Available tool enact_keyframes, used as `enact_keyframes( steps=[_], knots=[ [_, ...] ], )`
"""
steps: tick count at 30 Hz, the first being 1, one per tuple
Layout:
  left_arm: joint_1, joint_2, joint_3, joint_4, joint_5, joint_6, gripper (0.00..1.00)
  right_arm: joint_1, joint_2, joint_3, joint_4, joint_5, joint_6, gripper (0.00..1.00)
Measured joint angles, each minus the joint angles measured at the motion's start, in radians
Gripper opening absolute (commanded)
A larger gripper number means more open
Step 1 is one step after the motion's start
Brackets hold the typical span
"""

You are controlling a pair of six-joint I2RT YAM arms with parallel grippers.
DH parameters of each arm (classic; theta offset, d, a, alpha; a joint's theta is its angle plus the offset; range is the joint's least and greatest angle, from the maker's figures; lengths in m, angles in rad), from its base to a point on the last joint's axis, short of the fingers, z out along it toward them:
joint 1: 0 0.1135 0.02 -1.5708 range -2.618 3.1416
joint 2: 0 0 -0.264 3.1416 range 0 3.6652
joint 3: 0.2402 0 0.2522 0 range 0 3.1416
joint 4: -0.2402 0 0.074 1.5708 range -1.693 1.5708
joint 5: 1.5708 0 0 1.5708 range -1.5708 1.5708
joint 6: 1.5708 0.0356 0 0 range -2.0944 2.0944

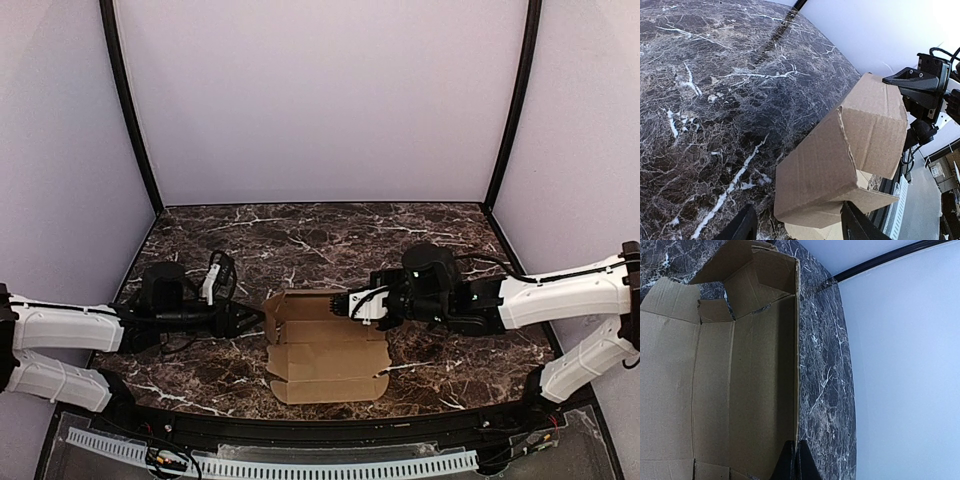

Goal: Fold the paper box

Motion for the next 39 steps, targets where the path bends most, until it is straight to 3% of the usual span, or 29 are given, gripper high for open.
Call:
enact_keyframes(
  steps=[10,28,39],
  knots=[
    [0.000,0.107,0.020,0.061,0.092,0.011,0.53,0.012,0.010,-0.001,0.006,-0.001,0.025,0.00],
    [0.000,0.117,0.020,0.071,0.121,0.027,0.53,0.055,0.124,-0.048,0.109,0.140,-0.004,0.00],
    [0.000,-0.048,0.020,0.006,0.074,0.032,0.58,0.107,0.124,-0.132,0.228,0.223,-0.097,0.00]
  ],
)
